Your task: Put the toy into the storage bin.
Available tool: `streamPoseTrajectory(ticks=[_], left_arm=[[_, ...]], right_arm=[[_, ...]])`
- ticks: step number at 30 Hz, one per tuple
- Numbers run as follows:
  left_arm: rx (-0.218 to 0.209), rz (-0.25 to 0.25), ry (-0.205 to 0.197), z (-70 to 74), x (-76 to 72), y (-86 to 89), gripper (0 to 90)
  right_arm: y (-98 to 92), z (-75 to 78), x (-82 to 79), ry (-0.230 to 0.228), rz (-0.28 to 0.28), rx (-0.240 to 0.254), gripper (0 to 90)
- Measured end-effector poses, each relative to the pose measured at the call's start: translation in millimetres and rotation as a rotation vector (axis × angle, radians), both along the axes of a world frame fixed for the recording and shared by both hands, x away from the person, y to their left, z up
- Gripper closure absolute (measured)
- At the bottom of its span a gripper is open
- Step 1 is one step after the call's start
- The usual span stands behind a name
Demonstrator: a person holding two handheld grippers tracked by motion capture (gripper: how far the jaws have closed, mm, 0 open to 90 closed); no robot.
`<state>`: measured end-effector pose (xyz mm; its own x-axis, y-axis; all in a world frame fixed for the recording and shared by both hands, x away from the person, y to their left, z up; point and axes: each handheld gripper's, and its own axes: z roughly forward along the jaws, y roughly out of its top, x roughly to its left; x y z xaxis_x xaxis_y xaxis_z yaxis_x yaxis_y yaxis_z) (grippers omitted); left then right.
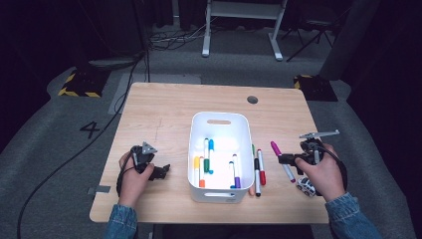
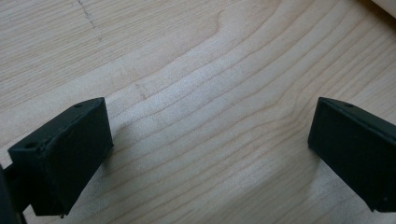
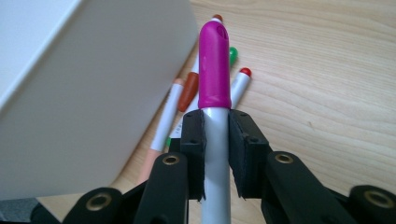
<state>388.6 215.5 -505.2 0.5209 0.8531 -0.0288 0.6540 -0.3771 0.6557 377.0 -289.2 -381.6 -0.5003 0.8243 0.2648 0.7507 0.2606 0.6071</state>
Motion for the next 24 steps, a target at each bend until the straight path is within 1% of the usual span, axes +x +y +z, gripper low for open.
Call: streamPoseTrajectory(ticks=[3,9,10,16,18,24], left_arm=[[0.0,0.0,0.0,0.0,0.1,-0.2,0.0],[0.001,0.0,-0.001,0.1,-0.4,-0.2,0.0],[0.002,0.002,-0.008,0.1,-0.6,-0.3,0.0],[0.008,0.0,-0.006,0.2,-2.4,-0.2,0.1],[0.003,-0.004,-0.002,0.2,-2.5,-0.3,0.1],[0.006,-0.003,-0.003,0.4,-2.5,-0.1,0.0]], right_arm=[[5.3,7.6,-1.0,-0.008,0.011,0.009,77.3],[18.5,24.0,-2.1,-0.03,0.052,0.017,77.3],[21.2,26.9,-2.4,-0.033,0.057,0.021,77.3],[39.7,42.6,-2.9,-0.06,0.116,0.034,77.3],[46.4,47.5,-2.3,-0.066,0.133,0.035,77.3],[61.8,57.6,-0.7,-0.085,0.173,0.05,77.3]])
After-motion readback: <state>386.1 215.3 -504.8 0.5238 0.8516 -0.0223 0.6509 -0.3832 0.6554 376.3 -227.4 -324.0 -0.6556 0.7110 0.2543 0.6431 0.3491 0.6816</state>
